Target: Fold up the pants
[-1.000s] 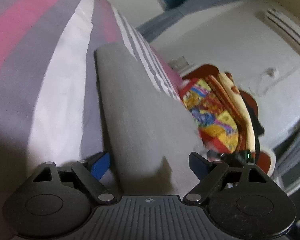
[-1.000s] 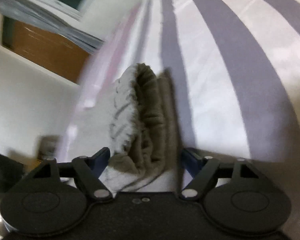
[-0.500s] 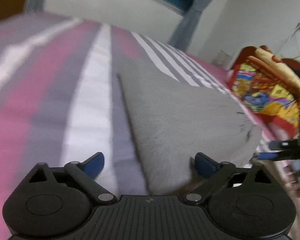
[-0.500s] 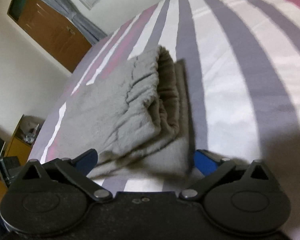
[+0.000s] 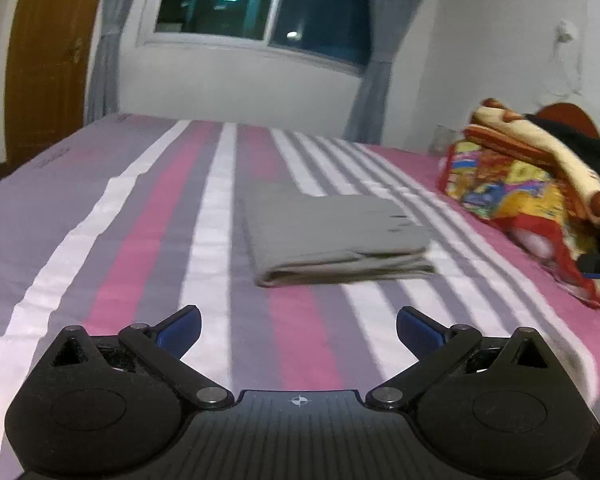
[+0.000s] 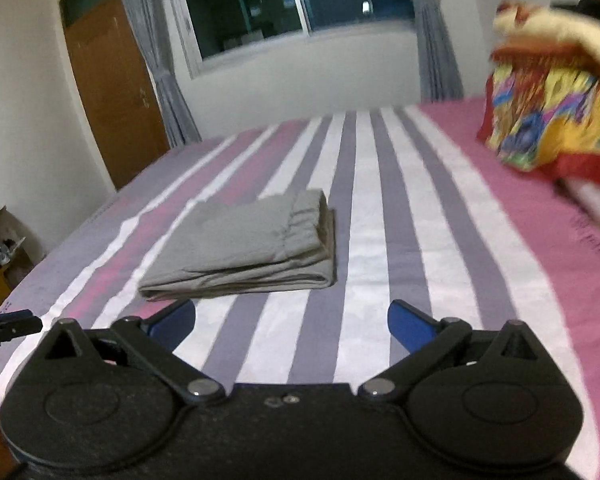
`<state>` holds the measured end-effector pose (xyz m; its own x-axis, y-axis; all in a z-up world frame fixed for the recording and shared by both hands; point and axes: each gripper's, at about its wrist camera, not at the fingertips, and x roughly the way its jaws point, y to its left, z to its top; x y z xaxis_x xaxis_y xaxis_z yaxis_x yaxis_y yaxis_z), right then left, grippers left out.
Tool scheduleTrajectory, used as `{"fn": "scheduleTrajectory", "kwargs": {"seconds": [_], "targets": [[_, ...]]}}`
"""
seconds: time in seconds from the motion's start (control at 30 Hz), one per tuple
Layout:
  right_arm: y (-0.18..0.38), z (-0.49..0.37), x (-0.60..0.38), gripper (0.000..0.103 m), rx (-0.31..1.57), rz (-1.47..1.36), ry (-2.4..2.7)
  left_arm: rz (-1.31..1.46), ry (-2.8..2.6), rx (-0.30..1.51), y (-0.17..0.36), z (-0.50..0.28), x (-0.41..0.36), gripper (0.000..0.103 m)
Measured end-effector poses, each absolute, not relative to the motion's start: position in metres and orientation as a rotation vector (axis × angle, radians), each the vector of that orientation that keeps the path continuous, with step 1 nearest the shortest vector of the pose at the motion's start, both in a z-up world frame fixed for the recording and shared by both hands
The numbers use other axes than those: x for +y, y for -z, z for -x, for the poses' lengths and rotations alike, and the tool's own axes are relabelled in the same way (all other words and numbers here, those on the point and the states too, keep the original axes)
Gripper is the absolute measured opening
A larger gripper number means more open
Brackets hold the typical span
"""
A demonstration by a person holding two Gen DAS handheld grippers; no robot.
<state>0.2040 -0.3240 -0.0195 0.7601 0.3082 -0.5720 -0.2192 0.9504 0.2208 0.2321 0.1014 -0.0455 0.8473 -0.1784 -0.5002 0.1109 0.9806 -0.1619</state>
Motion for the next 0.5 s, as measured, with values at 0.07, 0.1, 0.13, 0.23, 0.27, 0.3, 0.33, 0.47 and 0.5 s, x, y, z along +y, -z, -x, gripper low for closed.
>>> {"fn": "scheduleTrajectory", "kwargs": {"seconds": [0.07,0.1,0.13,0.23,0.27,0.3,0.33,0.47,0.5], "targets": [[0.01,-0.178,-0.319,0.103,0.636,-0.143,-0.293,0.128,0.156,0.505,0.03,-0.205,0.094,0.103],[0.005,-0.166,-0.316,0.103,0.625,-0.144,-0.305,0.132,0.164,0.49,0.023,-0.193,0.091,0.103],[-0.002,-0.154,-0.314,0.103,0.609,-0.142,-0.32,0.134,0.167,0.476,0.014,-0.181,0.087,0.103],[-0.025,-0.119,-0.309,0.103,0.567,-0.122,-0.33,0.107,0.172,0.44,-0.006,-0.151,0.075,0.103],[-0.029,-0.111,-0.305,0.103,0.559,-0.115,-0.331,0.091,0.178,0.43,-0.012,-0.14,0.071,0.103],[-0.033,-0.103,-0.303,0.103,0.554,-0.108,-0.332,0.08,0.177,0.421,-0.017,-0.131,0.067,0.103],[-0.037,-0.094,-0.3,0.103,0.548,-0.104,-0.342,0.074,0.178,0.409,-0.022,-0.121,0.064,0.103],[-0.052,-0.059,-0.296,0.103,0.515,-0.135,-0.418,0.088,0.211,0.373,-0.039,-0.091,0.057,0.103],[-0.054,-0.054,-0.294,0.103,0.512,-0.134,-0.419,0.086,0.212,0.369,-0.042,-0.084,0.056,0.103]]}}
